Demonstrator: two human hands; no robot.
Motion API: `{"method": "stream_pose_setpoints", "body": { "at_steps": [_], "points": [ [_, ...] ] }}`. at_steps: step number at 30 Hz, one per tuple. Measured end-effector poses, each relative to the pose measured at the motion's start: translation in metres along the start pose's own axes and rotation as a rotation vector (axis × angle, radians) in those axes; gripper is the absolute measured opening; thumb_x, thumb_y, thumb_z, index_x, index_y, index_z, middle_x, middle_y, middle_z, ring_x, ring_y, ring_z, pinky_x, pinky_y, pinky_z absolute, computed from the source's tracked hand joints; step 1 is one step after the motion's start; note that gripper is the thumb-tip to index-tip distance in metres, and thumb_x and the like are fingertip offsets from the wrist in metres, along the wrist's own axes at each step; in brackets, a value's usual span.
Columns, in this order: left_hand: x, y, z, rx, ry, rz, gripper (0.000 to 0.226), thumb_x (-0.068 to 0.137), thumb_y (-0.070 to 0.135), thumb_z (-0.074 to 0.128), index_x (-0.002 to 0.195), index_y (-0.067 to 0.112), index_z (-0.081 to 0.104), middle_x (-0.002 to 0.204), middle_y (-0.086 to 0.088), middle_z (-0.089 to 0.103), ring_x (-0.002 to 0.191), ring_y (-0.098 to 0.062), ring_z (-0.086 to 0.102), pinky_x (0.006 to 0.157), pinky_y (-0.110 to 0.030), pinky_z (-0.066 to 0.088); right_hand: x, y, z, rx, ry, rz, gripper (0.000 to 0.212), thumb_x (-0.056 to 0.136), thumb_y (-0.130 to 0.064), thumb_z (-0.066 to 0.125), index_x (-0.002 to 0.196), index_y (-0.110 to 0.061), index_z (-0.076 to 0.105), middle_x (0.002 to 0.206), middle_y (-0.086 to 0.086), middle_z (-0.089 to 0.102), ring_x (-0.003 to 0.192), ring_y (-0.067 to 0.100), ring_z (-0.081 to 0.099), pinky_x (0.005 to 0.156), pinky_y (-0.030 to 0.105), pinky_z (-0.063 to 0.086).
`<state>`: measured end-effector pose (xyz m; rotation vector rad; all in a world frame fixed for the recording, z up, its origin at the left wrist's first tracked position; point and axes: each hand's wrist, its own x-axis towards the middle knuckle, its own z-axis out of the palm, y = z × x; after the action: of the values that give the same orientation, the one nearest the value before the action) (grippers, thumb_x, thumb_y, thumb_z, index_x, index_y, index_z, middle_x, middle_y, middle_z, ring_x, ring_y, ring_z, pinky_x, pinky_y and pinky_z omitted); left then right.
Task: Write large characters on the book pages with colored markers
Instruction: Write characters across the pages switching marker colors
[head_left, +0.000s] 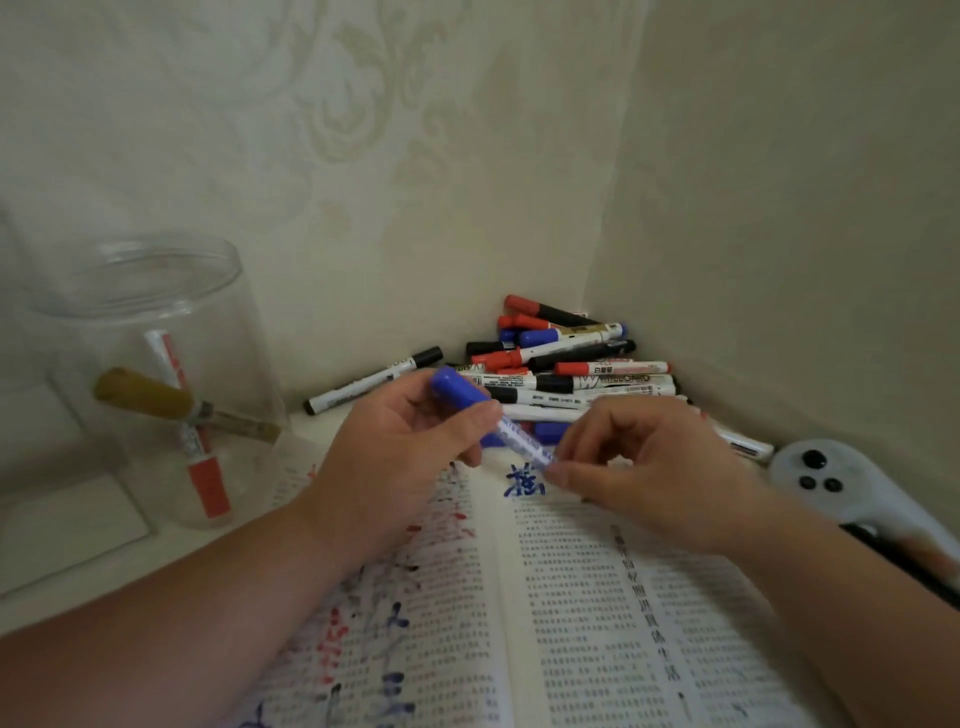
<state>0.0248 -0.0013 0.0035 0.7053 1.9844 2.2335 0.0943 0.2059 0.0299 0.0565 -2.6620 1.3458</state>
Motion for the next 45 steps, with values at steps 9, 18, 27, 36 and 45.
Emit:
{"method": "stream_pose_setpoints", "body": {
  "at_steps": [9, 18, 27, 36, 45],
  "points": [
    [-0.008, 0.004, 0.012, 0.324, -0.162, 0.007, 0.02, 0.075, 0.049, 0.066, 0.083, 0.031, 0.07, 0.062, 0.01, 0.064, 0.056, -0.002, 0.057, 0.056, -0.016, 0.045, -0.003, -0.007, 0.013, 0.23, -0.021, -0.257, 0.065, 0.083, -0.017, 0.084, 0.134, -0.033, 0.048, 0.099, 0.002, 0.071, 0.075, 0.029, 0.065, 0.057, 0.044, 0.056],
    [-0.012, 0.003, 0.009, 0.733, -0.223, 0.348, 0.005, 0.096, 0.04, 0.054, 0.096, 0.038, 0.049, 0.08, 0.015, 0.055, 0.074, -0.009, 0.056, 0.061, -0.015, 0.039, -0.006, -0.016, 0.022, 0.016, 0.149, -0.505, 0.052, 0.089, -0.034, 0.069, 0.137, -0.044, 0.054, 0.089, -0.007, 0.07, 0.078, 0.022, 0.069, 0.055, 0.039, 0.056],
    [-0.012, 0.004, 0.003, 0.724, -0.296, 0.239, 0.034, 0.088, 0.043, 0.071, 0.112, 0.04, 0.048, 0.083, 0.018, 0.061, 0.068, -0.006, 0.062, 0.063, -0.031, 0.053, -0.004, -0.025, 0.016, -0.166, 0.224, -0.442, 0.049, 0.086, -0.035, 0.067, 0.129, -0.056, 0.053, 0.091, -0.014, 0.069, 0.07, 0.016, 0.069, 0.062, 0.035, 0.057],
    [-0.001, 0.002, -0.01, 0.977, -0.325, 0.09, 0.014, 0.098, 0.035, 0.057, 0.104, 0.027, 0.065, 0.093, 0.012, 0.064, 0.083, -0.005, 0.056, 0.075, -0.026, 0.049, 0.052, -0.116, -0.001, 0.225, 0.436, -0.411, 0.105, 0.042, -0.089, 0.073, 0.121, -0.022, 0.06, 0.08, -0.012, 0.075, 0.068, 0.013, 0.074, 0.06, 0.027, 0.061],
    [-0.004, 0.002, -0.008, 1.079, -0.45, 0.128, 0.023, 0.101, 0.035, 0.048, 0.103, 0.02, 0.064, 0.1, -0.001, 0.062, 0.09, -0.02, 0.058, 0.084, -0.044, 0.053, 0.101, -0.241, 0.082, -0.204, 0.28, -0.746, 0.038, 0.091, -0.027, 0.074, 0.122, -0.024, 0.053, 0.094, -0.003, 0.068, 0.079, 0.007, 0.07, 0.07, 0.023, 0.06]
  ]
}}
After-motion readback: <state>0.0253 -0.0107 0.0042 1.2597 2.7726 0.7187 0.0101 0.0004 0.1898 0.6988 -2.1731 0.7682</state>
